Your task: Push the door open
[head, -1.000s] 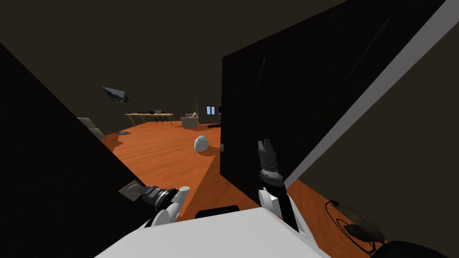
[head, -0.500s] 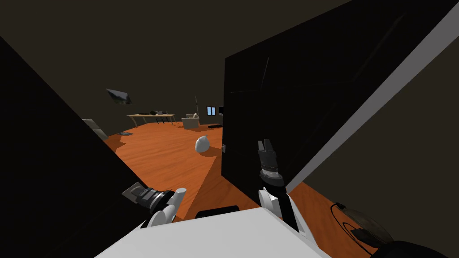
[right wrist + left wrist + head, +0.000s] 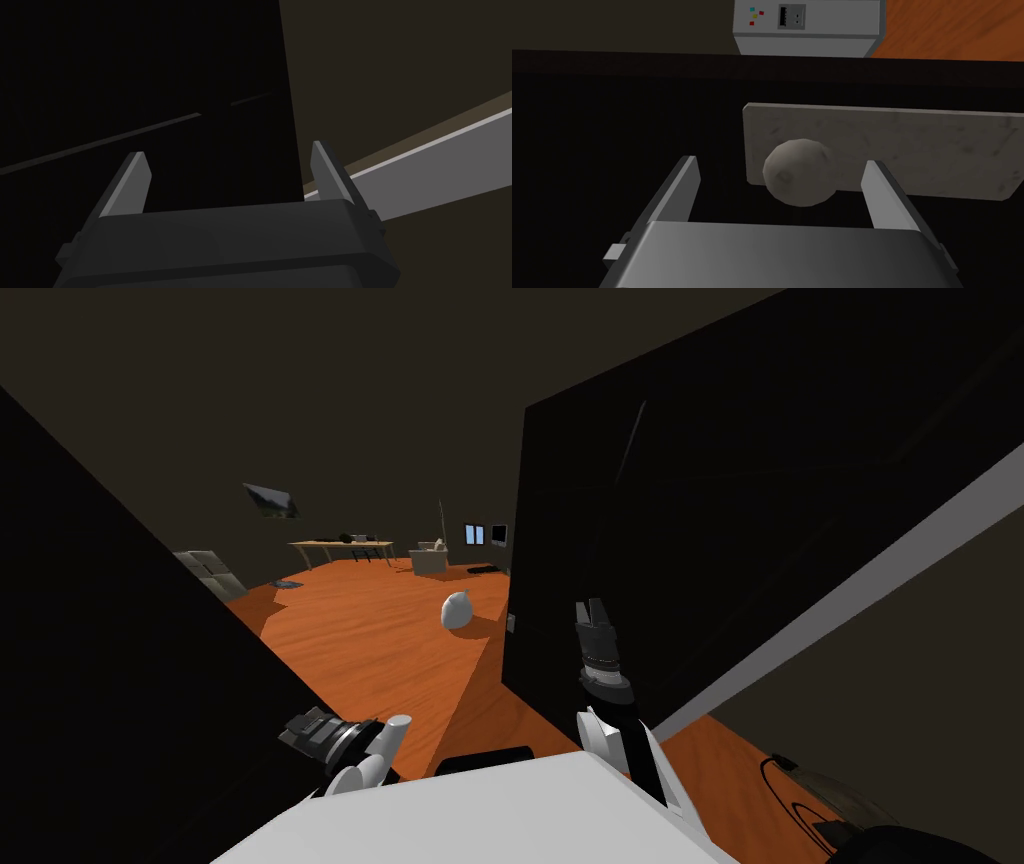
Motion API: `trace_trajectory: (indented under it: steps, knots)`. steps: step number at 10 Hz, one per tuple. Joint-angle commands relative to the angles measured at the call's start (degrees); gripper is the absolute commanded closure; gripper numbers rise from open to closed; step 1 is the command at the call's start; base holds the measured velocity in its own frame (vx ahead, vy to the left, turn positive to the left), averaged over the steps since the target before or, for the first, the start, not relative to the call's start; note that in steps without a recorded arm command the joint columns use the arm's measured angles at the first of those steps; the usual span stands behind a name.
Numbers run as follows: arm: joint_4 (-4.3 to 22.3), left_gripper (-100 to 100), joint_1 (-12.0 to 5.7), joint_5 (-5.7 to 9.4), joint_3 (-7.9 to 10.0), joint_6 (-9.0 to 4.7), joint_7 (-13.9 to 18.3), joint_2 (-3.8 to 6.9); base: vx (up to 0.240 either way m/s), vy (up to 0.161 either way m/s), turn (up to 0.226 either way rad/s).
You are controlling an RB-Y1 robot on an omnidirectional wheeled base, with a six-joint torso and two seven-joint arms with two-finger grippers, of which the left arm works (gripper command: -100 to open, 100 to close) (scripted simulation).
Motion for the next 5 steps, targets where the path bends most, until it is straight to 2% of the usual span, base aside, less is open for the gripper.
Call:
trace_trajectory:
  steps: [1,5]
  knots:
    - [0.15,100,-0.14,0.02,0.0,-0.05,-0.02,0.18,-0.013,-0.019,-0.008]
    - [0.15,100,-0.14,0.02,0.0,-0.05,-0.02,0.18,-0.008,-0.016,0.0]
